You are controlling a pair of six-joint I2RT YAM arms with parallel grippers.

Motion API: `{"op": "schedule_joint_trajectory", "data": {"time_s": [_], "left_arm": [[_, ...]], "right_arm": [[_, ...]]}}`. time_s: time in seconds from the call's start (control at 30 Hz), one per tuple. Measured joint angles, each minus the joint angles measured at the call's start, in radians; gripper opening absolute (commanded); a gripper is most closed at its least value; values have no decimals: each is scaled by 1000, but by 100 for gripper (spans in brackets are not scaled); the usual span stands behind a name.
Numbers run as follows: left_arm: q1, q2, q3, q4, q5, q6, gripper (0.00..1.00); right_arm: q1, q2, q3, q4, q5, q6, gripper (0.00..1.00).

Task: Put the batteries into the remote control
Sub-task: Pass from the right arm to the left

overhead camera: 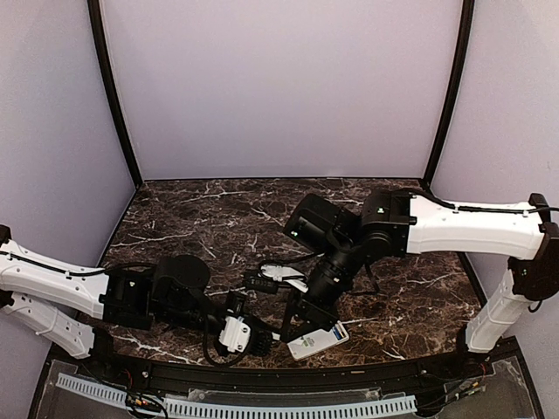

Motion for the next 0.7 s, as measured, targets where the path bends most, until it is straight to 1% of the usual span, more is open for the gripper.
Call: {"op": "schedule_joint_trajectory", "data": {"time_s": [0.07,0.27,0.33,0.4,0.43,0.57,0.7], "left_arm": [[-1,0,0,-8,7,3,0],[-1,0,0,-10,13,-1,0],[-1,0,0,-12,13,-8,0],[-1,0,0,-9,7,-33,0],[0,0,0,-2,-1,-50,0],[5,-1,0,10,-42,-146,0],[5,-1,16,-13,-58,-268,0]], "right_arm": [[0,0,2,1,-3,0,0],[0,0,2,1,-3,0,1],[0,0,2,1,5,-1,16],[0,-2,3,1,32,-7,27],[2,-6,3,0,57,-14,30],[2,-69,-16,24,172,-25,40],[2,-183,-79,101,279,-55,44]]}}
